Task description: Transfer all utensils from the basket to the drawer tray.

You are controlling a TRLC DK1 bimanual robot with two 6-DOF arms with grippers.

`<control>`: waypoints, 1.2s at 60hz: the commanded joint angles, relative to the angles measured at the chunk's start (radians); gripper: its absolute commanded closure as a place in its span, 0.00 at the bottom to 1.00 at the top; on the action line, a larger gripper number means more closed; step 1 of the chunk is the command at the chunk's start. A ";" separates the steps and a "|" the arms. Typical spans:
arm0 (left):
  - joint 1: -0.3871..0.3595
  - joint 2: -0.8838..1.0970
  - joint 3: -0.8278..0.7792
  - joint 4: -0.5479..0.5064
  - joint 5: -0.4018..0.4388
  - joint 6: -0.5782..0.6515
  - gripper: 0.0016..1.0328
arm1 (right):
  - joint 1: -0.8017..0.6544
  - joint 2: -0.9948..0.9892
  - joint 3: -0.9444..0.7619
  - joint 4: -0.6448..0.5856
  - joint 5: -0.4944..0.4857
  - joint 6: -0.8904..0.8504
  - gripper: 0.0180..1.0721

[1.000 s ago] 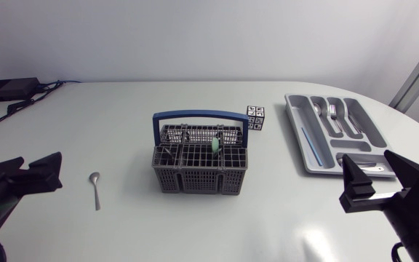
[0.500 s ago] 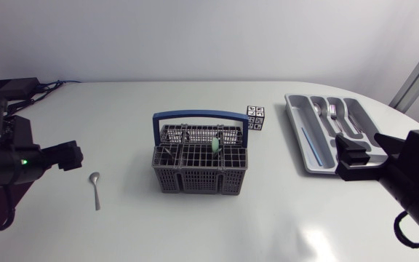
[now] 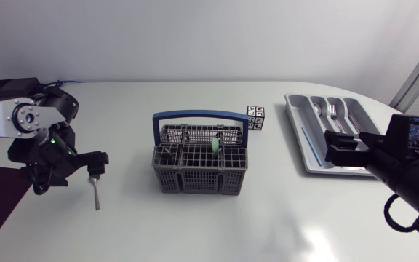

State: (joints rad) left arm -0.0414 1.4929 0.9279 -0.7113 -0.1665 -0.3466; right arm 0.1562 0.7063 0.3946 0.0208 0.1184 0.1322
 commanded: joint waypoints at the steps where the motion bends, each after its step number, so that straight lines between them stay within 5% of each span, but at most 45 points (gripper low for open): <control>1: 0.018 0.059 0.049 -0.030 -0.011 -0.042 0.10 | 0.022 0.009 0.020 -0.015 0.001 0.041 0.08; 22: 0.054 0.201 0.083 -0.033 0.042 -0.066 0.13 | 0.055 0.025 0.009 -0.005 0.010 0.067 0.08; 31: 0.043 0.256 0.084 -0.011 0.048 -0.075 0.22 | 0.057 0.024 0.007 -0.005 0.010 0.069 0.08; 46: 0.040 0.257 0.057 0.128 0.047 -0.042 0.75 | 0.065 0.019 -0.005 -0.004 0.012 0.073 0.08; 72: 0.032 0.280 0.019 0.165 0.050 -0.040 0.77 | 0.077 0.007 -0.011 -0.005 0.030 0.072 0.08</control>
State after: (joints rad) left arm -0.0032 1.7432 0.9707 -0.5400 -0.1204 -0.3923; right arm 0.2275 0.7200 0.3946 0.0162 0.1360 0.1806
